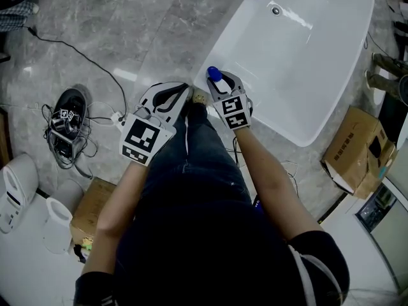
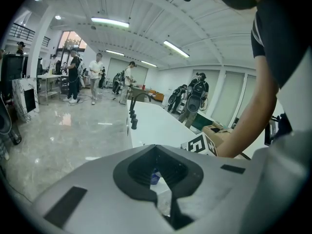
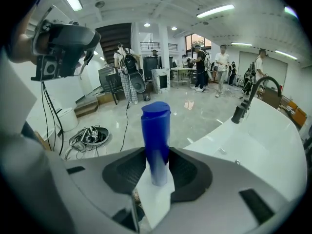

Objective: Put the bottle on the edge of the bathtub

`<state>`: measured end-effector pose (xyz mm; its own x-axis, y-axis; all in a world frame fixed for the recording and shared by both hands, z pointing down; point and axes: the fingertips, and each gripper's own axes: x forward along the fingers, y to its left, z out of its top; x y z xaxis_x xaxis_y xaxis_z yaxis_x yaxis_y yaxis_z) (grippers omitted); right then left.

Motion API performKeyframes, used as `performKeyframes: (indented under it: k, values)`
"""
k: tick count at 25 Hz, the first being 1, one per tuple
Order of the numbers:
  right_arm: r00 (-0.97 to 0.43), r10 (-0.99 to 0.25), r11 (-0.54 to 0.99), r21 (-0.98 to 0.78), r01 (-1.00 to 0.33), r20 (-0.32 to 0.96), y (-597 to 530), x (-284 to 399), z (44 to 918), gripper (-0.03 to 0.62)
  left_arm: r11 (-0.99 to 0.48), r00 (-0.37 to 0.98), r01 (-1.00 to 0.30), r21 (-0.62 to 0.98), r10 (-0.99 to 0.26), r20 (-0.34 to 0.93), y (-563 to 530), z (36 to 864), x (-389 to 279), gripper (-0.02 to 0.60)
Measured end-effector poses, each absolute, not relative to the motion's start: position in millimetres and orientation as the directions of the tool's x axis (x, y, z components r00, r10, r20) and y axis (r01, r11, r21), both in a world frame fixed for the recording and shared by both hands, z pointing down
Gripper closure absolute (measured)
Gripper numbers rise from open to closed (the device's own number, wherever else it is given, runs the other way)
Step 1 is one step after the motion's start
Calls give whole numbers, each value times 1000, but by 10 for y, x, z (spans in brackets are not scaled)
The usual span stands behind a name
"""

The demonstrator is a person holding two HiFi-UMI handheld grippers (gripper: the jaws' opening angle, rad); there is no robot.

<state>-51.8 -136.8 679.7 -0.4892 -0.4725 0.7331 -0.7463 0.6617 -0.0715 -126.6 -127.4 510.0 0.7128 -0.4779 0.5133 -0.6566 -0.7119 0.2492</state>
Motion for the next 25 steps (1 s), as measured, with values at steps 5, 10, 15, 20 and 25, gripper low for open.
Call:
performKeyframes:
  k: [5, 10, 15, 20, 25]
  values:
    - [-489, -478, 636, -96, -765, 729, -1280, -460, 6863, 436, -717, 718, -649, 255, -466, 518, -1254, 5139, -1278, 558]
    - [-496, -470, 642, -103, -760, 730, -1244, -460, 6889, 436, -724, 725, -638, 262, -450, 522, -1223, 5173, -1214, 558]
    - [-483, -448, 672, -74, -737, 752, -1142, -460, 6893, 429, -735, 731, -626, 260, -438, 523, -1190, 5161, -1160, 558]
    - [-470, -460, 689, -30, -724, 753, -1080, -371, 6743, 387, -746, 746, -611, 265, -431, 508, -1209, 5113, -1125, 558]
    - [-444, -534, 613, -32, -789, 719, -855, -163, 6369, 385, -766, 775, -583, 272, -423, 470, -1265, 4970, -979, 558]
